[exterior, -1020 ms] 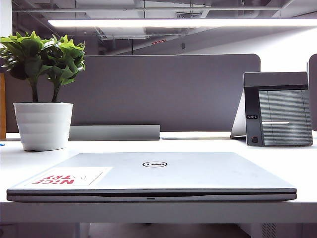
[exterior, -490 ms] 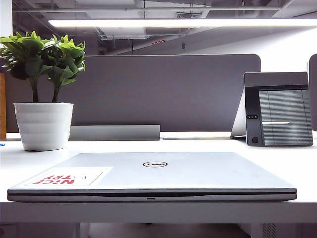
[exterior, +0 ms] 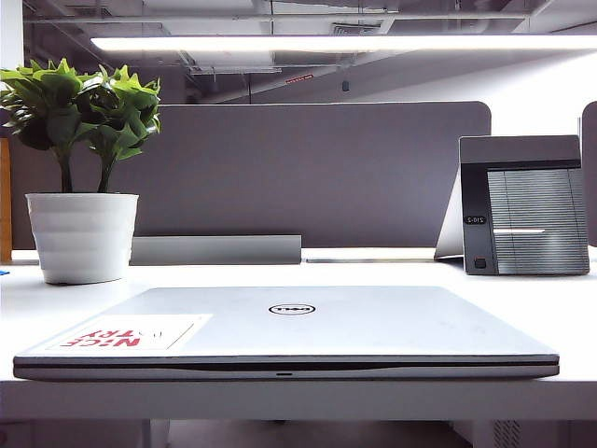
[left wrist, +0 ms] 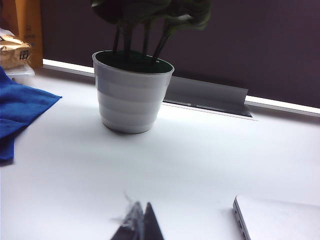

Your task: Close the laptop lid.

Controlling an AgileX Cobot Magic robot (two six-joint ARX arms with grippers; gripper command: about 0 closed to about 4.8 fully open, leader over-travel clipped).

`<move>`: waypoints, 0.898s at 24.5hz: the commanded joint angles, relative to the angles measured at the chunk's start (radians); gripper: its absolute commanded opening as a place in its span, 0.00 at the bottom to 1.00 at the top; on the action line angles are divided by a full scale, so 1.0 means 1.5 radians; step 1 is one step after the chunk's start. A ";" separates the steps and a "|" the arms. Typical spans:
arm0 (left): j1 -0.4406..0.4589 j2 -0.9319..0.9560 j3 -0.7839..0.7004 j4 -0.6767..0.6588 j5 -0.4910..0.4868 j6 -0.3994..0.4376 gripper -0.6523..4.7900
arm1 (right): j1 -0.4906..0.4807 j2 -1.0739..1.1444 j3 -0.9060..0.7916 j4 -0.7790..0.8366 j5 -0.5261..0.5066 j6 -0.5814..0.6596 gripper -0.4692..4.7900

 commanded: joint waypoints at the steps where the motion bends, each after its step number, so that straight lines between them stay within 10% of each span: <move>1: 0.001 0.001 0.001 0.004 0.003 0.005 0.11 | 0.001 -0.007 0.003 -0.029 0.038 0.000 0.08; 5: 0.001 0.001 0.001 0.004 0.003 0.005 0.11 | 0.001 -0.077 -0.035 -0.085 0.146 -0.003 0.08; 16: 0.001 0.001 0.001 0.004 0.003 0.005 0.11 | -0.046 -0.833 -0.989 0.332 0.208 -0.021 0.08; 22: 0.001 0.001 0.001 0.004 0.003 0.005 0.11 | -0.091 -0.997 -1.271 0.403 0.205 0.106 0.08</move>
